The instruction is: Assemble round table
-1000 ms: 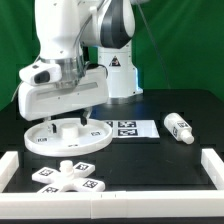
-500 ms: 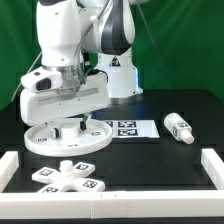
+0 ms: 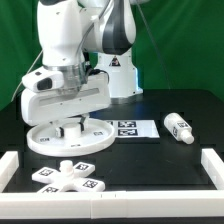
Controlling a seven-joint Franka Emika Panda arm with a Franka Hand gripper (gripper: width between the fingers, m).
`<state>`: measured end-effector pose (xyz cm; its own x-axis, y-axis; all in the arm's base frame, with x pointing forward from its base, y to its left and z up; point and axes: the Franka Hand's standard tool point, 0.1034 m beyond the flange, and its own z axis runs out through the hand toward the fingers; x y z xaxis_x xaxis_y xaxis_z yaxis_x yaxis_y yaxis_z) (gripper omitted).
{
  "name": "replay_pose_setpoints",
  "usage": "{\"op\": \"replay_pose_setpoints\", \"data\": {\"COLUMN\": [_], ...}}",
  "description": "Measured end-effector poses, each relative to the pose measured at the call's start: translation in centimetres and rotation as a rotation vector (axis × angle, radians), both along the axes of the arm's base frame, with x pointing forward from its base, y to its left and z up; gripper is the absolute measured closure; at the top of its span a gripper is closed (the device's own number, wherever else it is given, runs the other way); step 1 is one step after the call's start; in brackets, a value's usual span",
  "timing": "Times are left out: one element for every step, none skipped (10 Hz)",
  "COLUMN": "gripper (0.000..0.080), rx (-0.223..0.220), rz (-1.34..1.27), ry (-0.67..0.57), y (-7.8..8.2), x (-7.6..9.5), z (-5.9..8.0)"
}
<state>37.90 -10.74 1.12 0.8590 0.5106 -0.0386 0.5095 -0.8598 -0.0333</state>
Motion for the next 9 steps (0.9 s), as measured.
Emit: {"op": "replay_pose_setpoints", "data": {"gripper": [0.0399,0.0399,0.0397,0.0397,0.0397,0.0397,0.0397,0.0397,0.0397], "rx": [0.004,0.008,0.009,0.007,0.005,0.006,0.006,0.006,0.006], "rz": [-0.031,-0.046,-0.065,-0.075,-0.08,-0.079,-0.079,-0.078,-0.101], "ry": [0.0,-0.001,-0.006,-0.006,0.005,0.011,0.012,0.014,0.015], "y": [1.9,4.1,5.6,5.8,5.7,5.7,5.7,5.7,6.1], "x": [1.7,4.3,6.2,6.4,5.5,5.3,5.3,5.2,5.5], "z": [0.7,1.6,2.3,2.0,1.4,1.4,1.3,1.3,1.3]}}
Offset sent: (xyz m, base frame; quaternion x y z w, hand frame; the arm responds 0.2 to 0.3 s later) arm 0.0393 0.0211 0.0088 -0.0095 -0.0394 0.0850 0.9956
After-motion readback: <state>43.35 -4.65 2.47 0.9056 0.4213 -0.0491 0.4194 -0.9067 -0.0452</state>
